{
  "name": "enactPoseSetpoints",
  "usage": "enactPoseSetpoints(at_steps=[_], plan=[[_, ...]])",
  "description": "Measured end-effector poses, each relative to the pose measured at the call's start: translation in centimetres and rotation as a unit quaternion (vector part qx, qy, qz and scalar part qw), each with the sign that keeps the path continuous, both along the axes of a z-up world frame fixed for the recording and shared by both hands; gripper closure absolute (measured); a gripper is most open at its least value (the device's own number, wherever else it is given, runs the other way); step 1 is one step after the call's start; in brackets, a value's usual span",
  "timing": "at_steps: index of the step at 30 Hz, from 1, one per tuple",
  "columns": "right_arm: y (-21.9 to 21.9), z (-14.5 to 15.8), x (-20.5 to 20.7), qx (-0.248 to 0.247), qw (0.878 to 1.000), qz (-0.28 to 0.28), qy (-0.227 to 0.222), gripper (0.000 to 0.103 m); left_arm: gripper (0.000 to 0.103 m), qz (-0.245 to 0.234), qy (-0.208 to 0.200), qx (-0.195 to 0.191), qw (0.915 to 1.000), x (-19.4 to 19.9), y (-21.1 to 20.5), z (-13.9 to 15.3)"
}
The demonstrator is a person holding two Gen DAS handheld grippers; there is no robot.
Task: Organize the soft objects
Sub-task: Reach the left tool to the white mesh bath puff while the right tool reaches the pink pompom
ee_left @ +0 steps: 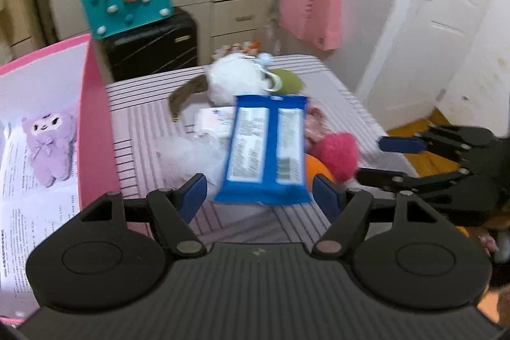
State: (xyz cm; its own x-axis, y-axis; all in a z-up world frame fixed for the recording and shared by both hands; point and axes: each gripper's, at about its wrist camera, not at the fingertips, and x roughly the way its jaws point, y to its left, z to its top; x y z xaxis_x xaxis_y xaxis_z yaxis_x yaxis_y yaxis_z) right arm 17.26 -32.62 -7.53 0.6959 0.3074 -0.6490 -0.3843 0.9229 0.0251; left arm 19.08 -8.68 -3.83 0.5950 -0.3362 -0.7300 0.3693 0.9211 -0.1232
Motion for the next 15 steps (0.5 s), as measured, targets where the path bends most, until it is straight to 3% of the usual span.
enactPoseSetpoints(at_steps=[5,10,15], plan=[[-0.3,-0.3,1.7,0.020,1.000,-0.011,0.010,0.044,0.037,0.056,-0.001,0.008,0.9984,2.6,0.3,-0.4],[0.2,-1.2,3.3,0.016,0.999,-0.016,0.025,0.044,0.048,0.086,0.007,0.030,0.9958,4.8,0.1,-1.8],[0.5,-2.3,3.8,0.021,0.999,-0.011,0.038,0.044,0.048,0.102,0.021,0.042,0.9937,5.7,0.0,-3.2]])
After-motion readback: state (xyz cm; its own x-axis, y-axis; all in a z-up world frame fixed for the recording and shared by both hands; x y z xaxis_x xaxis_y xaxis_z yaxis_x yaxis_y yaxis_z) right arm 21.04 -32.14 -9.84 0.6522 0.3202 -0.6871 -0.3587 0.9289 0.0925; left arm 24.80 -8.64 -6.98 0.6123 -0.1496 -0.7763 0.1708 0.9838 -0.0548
